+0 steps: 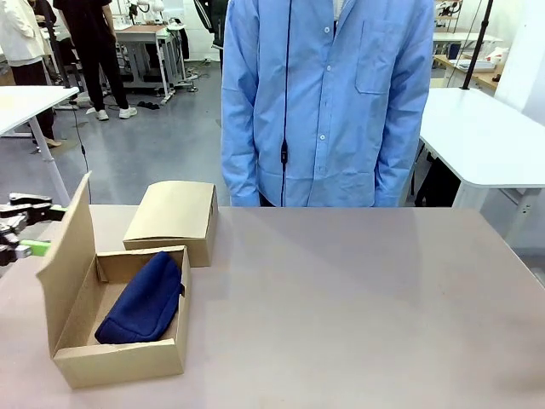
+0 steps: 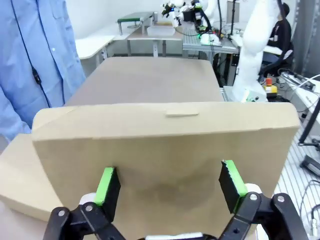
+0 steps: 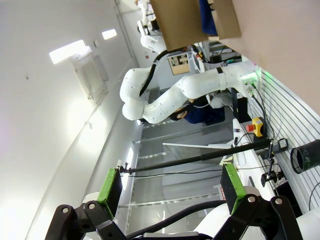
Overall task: Place items inside the box.
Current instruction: Close the lid of the Mailer Box closest to the robot.
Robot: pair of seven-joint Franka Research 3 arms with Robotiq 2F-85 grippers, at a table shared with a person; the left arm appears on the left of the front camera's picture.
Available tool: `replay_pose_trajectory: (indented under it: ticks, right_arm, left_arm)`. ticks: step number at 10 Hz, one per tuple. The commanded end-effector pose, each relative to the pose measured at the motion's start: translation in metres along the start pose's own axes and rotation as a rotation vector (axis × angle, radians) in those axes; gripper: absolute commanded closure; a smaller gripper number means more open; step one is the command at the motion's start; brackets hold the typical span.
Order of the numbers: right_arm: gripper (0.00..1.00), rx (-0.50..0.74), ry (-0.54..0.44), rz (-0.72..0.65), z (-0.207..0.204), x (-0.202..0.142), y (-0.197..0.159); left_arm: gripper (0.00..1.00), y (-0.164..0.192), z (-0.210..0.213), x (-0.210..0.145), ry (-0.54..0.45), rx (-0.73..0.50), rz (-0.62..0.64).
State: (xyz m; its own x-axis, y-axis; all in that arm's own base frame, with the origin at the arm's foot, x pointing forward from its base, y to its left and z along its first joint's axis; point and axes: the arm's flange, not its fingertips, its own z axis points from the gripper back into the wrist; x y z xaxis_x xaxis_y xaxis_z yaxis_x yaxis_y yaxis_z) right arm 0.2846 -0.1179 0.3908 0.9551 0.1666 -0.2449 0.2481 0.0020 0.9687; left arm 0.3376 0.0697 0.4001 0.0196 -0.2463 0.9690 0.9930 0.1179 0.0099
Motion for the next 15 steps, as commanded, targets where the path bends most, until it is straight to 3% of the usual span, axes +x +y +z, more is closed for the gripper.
replay_pose_trajectory:
  ticks: [1,7,9,13,14,15]
  right_arm:
    - [0.00,0.003,-0.018,-0.014,-0.003,0.000,0.003]
    - [0.00,0.003,-0.018,-0.014,-0.003,0.000,0.003]
    - [0.00,0.003,-0.018,-0.014,-0.003,0.000,0.003]
    - [0.00,0.003,-0.018,-0.014,-0.003,0.000,0.003]
    - [0.00,0.003,-0.018,-0.014,-0.003,0.000,0.003]
    - [0.00,0.003,-0.018,-0.014,-0.003,0.000,0.003]
  left_arm:
    - [0.00,-0.031,-0.050,-0.015,0.002,0.051,0.035]
    - [0.00,-0.058,-0.133,-0.069,0.202,0.003,0.012]
    - [0.00,-0.067,-0.140,-0.083,0.254,0.008,-0.009]
    - [0.00,-0.070,-0.129,-0.074,0.233,0.015,-0.031]
    - [0.00,-0.073,-0.118,-0.058,0.201,-0.005,-0.030]
    - [0.00,-0.078,-0.097,-0.027,0.103,-0.017,0.007]
